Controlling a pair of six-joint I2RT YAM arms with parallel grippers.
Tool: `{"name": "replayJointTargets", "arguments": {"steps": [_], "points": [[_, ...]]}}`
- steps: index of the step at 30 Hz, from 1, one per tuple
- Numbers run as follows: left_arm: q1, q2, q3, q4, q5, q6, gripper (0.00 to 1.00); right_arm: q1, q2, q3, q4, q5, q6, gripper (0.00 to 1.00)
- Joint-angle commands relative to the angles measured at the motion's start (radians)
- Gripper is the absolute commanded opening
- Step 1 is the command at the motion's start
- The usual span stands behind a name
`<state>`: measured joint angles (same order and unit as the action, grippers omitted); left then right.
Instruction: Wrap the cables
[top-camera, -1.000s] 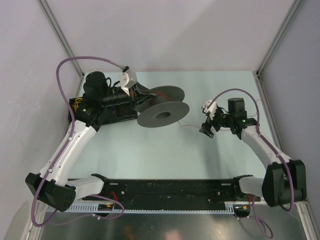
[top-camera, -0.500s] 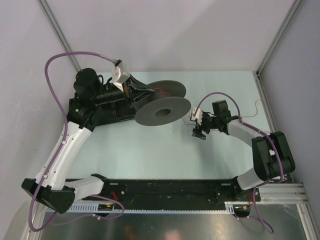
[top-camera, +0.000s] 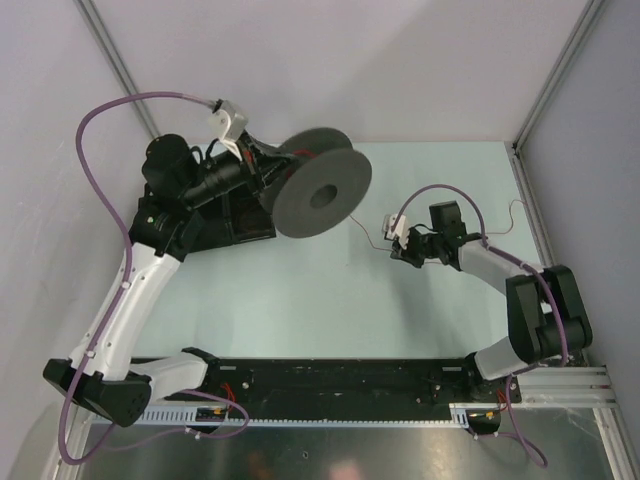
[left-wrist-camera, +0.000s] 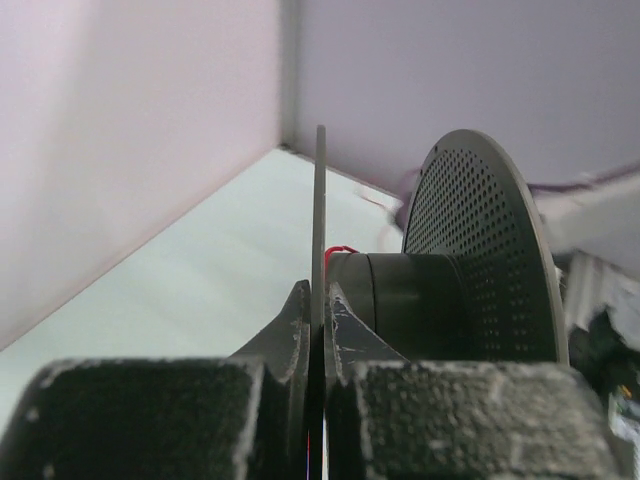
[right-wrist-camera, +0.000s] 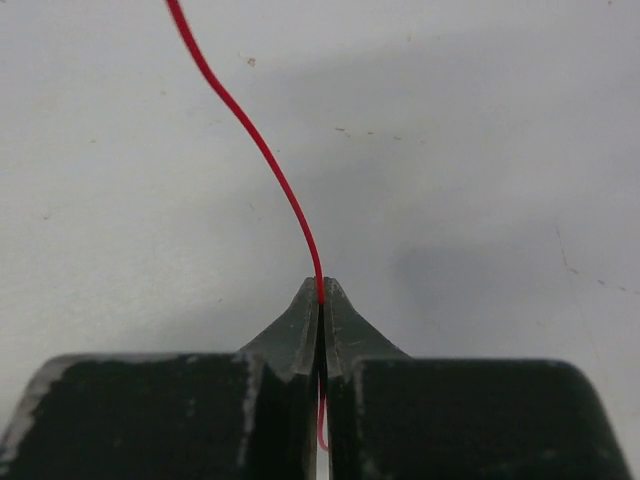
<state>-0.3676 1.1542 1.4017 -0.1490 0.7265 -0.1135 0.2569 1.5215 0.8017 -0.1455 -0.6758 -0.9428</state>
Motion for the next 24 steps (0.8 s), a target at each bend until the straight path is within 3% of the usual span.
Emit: {"name": "replayJointTargets", "arguments": {"steps": [1,5,10,16,24], "points": [[0.018,0.019,0.031,0.055,-0.410,-0.156,0.00,0.001,-0.145,-0.019,-0.058,-0.058,0.051,0.00],[0.018,0.075,0.003,0.052,-0.654,-0.292,0.00,0.090,-0.268,-0.021,-0.138,-0.045,0.085,0.00],[0.012,0.157,-0.002,0.040,-0.822,-0.383,0.00,0.292,-0.423,-0.016,-0.162,0.044,0.108,0.00],[-0.033,0.235,-0.030,-0.011,-0.912,-0.331,0.00,0.451,-0.483,0.113,-0.102,0.154,0.180,0.00],[-0.160,0.212,-0.166,-0.016,-0.896,-0.202,0.00,0.483,-0.428,0.258,0.064,0.288,0.126,0.00]]}}
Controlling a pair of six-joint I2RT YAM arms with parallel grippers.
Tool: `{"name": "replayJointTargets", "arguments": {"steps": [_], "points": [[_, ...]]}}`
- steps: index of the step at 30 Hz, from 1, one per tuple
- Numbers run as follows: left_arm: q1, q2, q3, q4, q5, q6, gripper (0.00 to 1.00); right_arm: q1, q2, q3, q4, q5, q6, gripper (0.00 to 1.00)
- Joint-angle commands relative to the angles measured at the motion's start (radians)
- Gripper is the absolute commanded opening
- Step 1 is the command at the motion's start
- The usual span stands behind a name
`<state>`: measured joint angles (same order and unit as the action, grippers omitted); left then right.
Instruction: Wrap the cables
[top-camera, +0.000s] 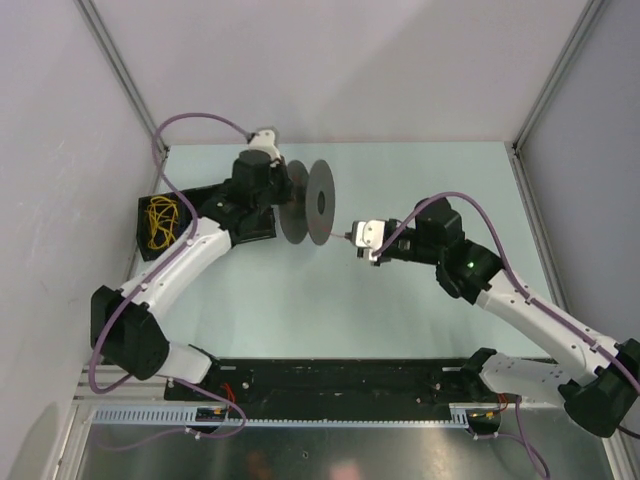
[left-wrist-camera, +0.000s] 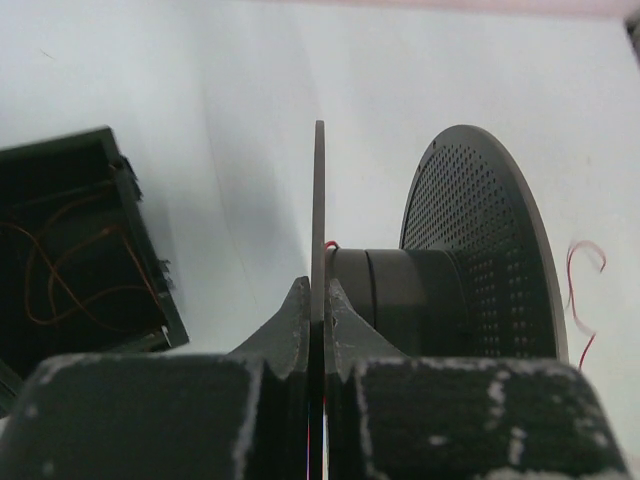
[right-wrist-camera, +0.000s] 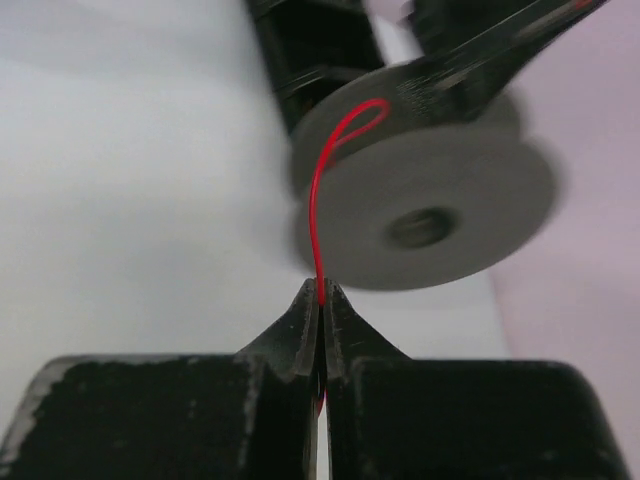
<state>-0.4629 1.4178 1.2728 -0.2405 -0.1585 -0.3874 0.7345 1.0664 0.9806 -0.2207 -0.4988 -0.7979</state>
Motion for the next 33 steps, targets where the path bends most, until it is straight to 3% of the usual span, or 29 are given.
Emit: {"name": "replayJointTargets", "arguments": {"steps": [1,6,10,17,24,27,29,31,33], "points": [[-0.077,-0.062,-0.055,0.076,0.011,0.087,0.00,0.004,0.034,0.085,0.174,0.141,-0.026,0.00],[-0.097,-0.120,-0.124,0.075,0.192,0.170,0.00,-0.057,0.078,0.110,0.339,0.244,-0.045,0.00],[-0.097,-0.183,-0.169,0.074,0.358,0.277,0.00,-0.188,0.118,0.135,0.381,0.232,-0.003,0.00],[-0.069,-0.329,-0.233,0.069,0.663,0.368,0.00,-0.403,0.190,0.147,0.327,0.123,0.066,0.00],[-0.013,-0.388,-0.095,0.073,0.837,0.303,0.00,-0.513,0.253,0.147,0.238,0.052,0.100,0.02],[0.017,-0.371,0.009,0.075,0.848,0.253,0.00,-0.527,0.274,0.147,0.181,0.019,0.117,0.21],[0.033,-0.353,0.073,0.076,0.830,0.233,0.00,-0.533,0.280,0.147,0.152,-0.014,0.137,0.45],[0.045,-0.330,0.126,0.075,0.800,0.220,0.00,-0.536,0.283,0.147,0.111,-0.056,0.154,0.64],[0.055,-0.310,0.172,0.076,0.770,0.211,0.00,-0.536,0.282,0.147,0.051,-0.102,0.161,0.73]]}}
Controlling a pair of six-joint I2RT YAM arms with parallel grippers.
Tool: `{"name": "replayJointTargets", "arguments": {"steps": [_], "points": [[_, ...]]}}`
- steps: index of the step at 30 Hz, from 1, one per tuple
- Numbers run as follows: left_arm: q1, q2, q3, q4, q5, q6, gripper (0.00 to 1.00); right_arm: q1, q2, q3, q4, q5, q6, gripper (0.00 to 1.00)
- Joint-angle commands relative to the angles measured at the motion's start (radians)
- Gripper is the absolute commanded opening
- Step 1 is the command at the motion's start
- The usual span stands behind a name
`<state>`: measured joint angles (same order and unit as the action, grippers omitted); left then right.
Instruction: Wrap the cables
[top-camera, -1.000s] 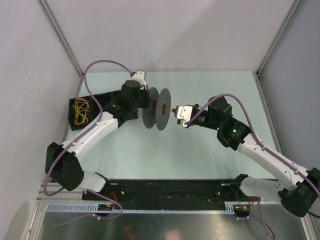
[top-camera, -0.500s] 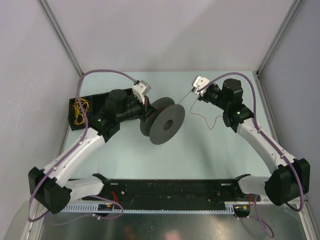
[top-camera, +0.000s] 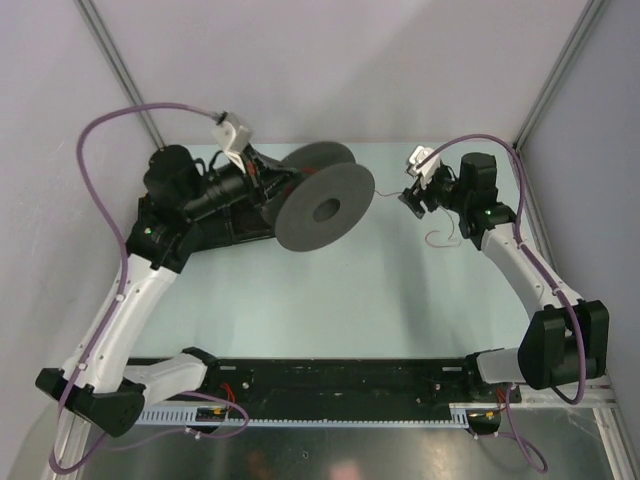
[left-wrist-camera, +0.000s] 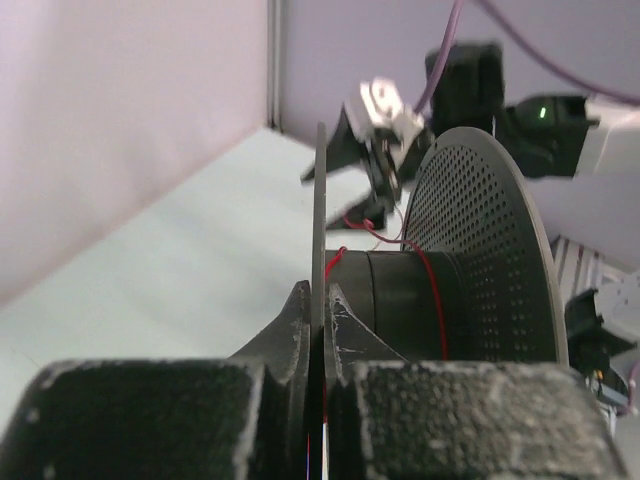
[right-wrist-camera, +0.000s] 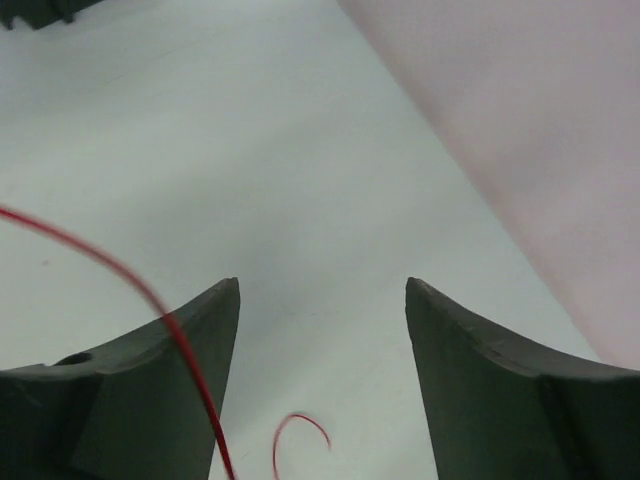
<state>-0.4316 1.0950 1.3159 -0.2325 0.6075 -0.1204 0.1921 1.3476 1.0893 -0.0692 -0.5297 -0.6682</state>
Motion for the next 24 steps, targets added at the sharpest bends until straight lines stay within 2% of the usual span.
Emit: {"name": "replayJointTargets", "arguments": {"steps": [1,5,8,16,24], "points": [[0.027,0.021,0.147,0.068,-0.006,-0.063,0.00,0.005,0.000,0.037,-0.132,-0.096,0.032,0.76],[0.036,0.048,0.213,0.068,-0.001,-0.087,0.00,-0.006,-0.004,0.030,-0.251,-0.171,0.015,0.82],[0.038,0.059,0.246,0.068,0.008,-0.091,0.00,-0.008,-0.012,0.003,-0.288,-0.177,-0.011,0.83],[0.044,0.055,0.251,0.071,-0.002,-0.105,0.00,-0.023,-0.010,-0.084,-0.199,-0.104,0.049,0.84],[0.054,0.045,0.227,0.072,0.003,-0.114,0.00,-0.019,-0.001,-0.164,-0.168,-0.295,-0.033,0.86]]}}
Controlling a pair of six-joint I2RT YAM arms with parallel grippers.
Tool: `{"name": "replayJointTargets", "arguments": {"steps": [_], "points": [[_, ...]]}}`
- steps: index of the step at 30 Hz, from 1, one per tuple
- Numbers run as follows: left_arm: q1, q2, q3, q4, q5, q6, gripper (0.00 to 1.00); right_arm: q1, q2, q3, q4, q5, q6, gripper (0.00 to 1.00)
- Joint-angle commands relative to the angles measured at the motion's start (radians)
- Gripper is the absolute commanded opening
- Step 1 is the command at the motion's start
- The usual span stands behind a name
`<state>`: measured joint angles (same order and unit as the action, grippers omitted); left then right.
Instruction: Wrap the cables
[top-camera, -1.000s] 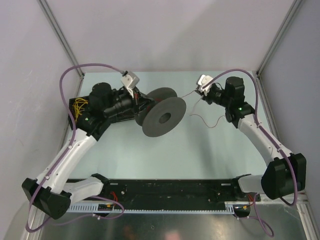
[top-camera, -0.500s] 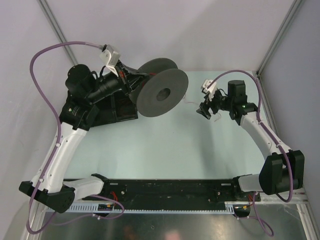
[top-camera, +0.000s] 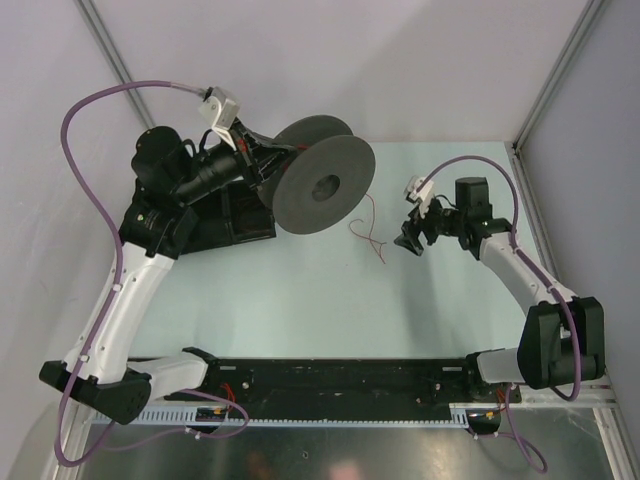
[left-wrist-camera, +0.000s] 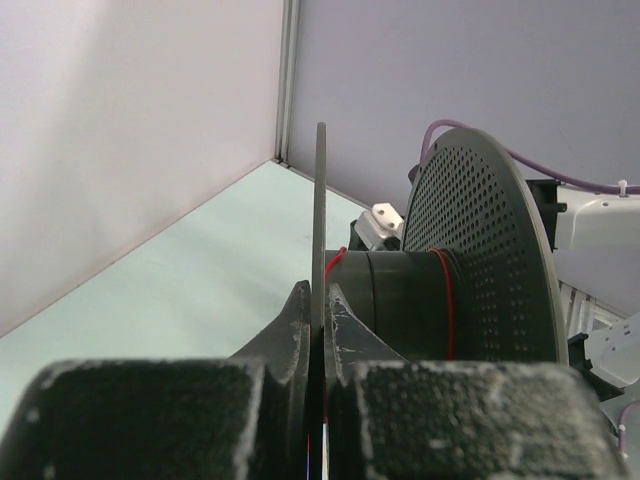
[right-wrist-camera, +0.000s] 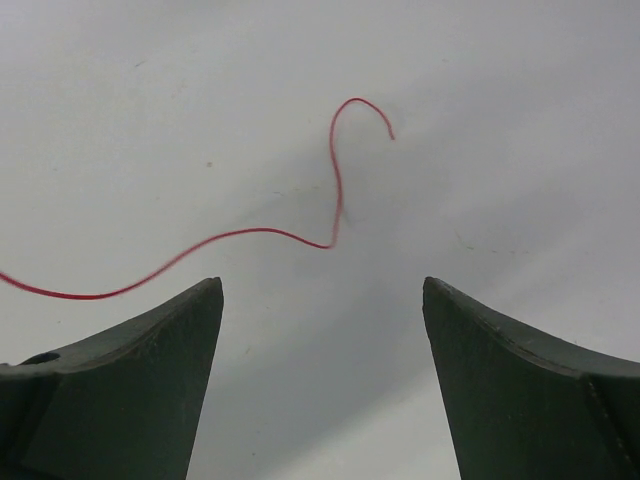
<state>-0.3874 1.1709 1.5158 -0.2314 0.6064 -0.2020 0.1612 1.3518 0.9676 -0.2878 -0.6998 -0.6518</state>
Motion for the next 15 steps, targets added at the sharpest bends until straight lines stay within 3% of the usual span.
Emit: {"name": "replayJointTargets", "arguments": {"steps": [1,11,15], "points": [[0.010,-0.029,0.029,0.071,0.008,-0.035,0.00,0.023,-0.006,-0.060,0.062,-0.135,-0.075,0.86],[0.010,-0.012,0.044,0.078,0.044,-0.048,0.00,0.145,-0.002,-0.233,0.245,-0.159,-0.360,0.86],[0.010,-0.008,0.043,0.080,0.060,-0.056,0.00,0.175,0.016,-0.280,0.400,-0.137,-0.384,0.86]]}}
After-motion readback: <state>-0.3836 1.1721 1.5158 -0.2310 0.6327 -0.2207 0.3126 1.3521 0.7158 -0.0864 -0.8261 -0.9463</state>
